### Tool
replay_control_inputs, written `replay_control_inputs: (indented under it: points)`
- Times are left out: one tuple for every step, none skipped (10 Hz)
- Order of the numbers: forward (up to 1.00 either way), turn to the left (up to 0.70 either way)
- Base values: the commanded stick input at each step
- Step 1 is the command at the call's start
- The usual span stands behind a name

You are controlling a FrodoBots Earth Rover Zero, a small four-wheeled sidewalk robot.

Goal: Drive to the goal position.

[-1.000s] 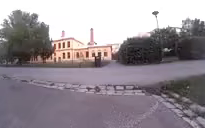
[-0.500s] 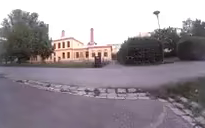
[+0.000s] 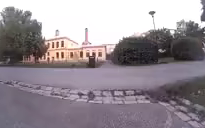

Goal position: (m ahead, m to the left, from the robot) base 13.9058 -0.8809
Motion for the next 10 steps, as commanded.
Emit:
replay_control_inputs:
  points:
    - [0.5, 0.0]
    - [0.5, 0.0]
    - [0.5, 0.0]
    - [0.5, 0.0]
    - [0.5, 0.0]
    - [0.5, 0.0]
    - [0.5, 0.0]
    - [0.5, 0.0]
    - [0.5, 0.0]
    - [0.5, 0.0]
